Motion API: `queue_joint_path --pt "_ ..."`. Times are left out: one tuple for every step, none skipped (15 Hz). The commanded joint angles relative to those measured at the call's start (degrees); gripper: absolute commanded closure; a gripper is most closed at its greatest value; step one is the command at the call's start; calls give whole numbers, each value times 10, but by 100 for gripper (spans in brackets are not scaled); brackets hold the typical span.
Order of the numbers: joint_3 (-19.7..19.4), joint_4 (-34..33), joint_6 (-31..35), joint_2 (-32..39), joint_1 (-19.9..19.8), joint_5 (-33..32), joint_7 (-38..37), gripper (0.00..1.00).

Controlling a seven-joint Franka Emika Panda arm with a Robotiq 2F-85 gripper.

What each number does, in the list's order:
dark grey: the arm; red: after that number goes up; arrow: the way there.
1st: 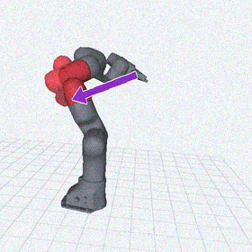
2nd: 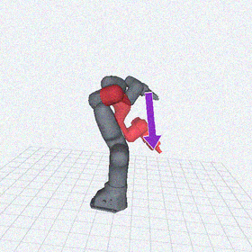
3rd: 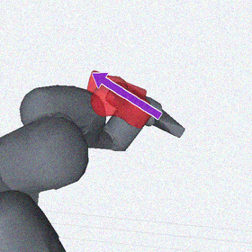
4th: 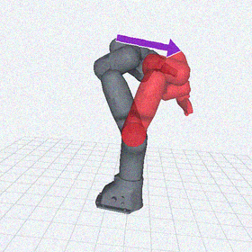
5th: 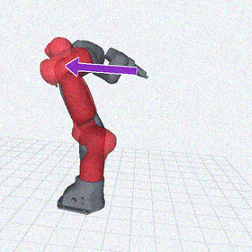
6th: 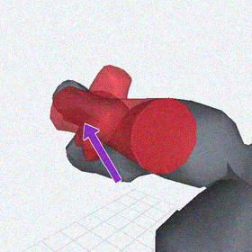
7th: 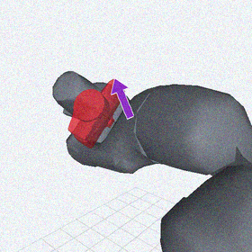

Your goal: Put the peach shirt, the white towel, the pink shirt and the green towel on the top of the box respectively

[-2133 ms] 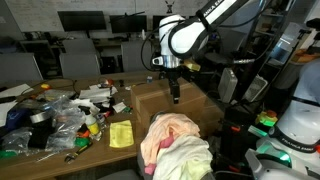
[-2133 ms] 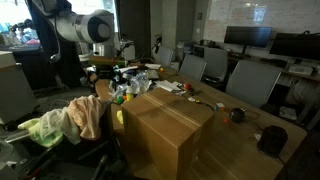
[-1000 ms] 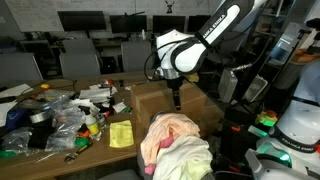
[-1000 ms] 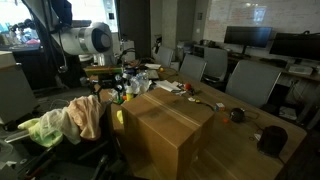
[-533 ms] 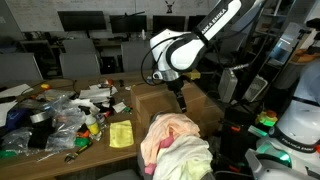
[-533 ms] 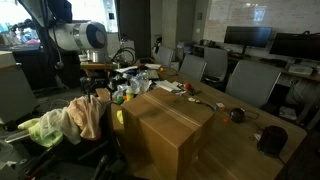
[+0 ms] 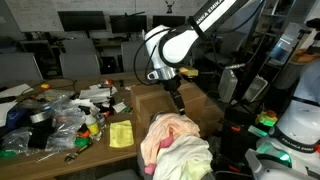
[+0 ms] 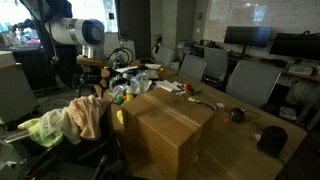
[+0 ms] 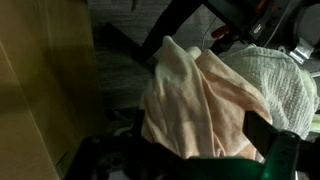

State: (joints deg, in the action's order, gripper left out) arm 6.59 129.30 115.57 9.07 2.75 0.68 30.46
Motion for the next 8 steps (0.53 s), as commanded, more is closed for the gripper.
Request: queue_joint_path --pt "4 -13 -8 19 -2 31 14 0" --pt "5 -15 -7 27 -1 31 9 0" --pt "6 -17 -8 32 0 33 7 0" --pt "7 -16 -4 37 1 34 2 0" --pt "8 -17 -2 42 1 34 0 0" --pt "10 -17 5 48 2 34 -4 0" --pt "11 -18 5 54 2 34 -6 0" --pt "13 -20 9 59 3 32 -12 0"
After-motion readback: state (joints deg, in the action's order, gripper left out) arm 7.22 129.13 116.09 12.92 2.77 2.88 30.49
